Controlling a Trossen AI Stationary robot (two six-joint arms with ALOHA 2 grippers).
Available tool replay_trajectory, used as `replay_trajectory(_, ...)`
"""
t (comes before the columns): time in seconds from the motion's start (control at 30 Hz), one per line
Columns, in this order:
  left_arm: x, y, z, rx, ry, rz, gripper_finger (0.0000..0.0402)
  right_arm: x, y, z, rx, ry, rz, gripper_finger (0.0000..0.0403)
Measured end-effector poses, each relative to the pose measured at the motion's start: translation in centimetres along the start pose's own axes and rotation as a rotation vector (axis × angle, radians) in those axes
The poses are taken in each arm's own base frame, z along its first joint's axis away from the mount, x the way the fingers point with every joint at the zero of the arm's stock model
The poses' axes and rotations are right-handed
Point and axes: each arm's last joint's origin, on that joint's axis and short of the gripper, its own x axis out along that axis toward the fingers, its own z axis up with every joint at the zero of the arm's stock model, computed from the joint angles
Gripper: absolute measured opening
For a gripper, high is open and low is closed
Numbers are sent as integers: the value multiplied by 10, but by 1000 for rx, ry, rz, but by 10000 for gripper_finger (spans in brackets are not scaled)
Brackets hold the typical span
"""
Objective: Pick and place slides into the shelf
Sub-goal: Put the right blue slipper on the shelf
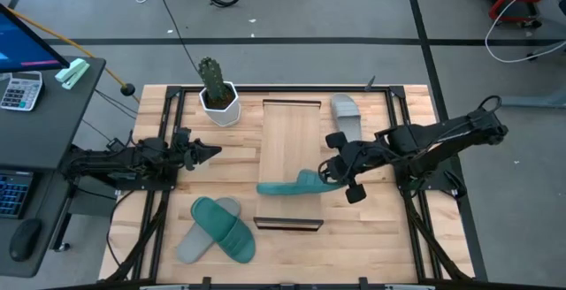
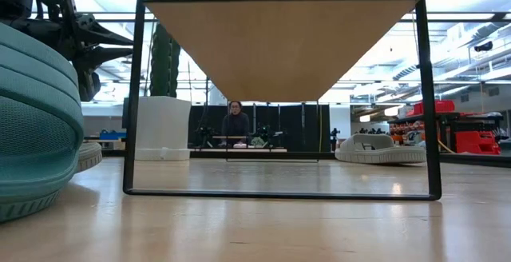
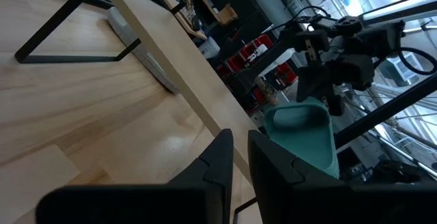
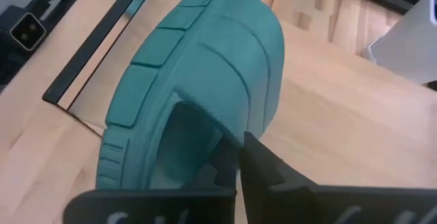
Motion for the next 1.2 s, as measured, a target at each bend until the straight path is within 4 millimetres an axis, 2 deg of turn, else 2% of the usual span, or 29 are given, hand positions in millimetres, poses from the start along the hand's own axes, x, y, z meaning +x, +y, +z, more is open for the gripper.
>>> replay_trajectory(0.3,0,0,0,1,0,0,57,-6,-2,6,-44,-17,-98,4)
replay_trajectory(0.6,0,0,0,0,0,0,54,-6,-3,12,-53,-73,-118,4)
replay_trajectory(0.93,0,0,0,0,0,0,51,-2,-1,7,-74,-46,-86,4)
replay_trajectory(1.2,0,0,0,0,0,0,56,0,10,3,-108,-27,-21,5)
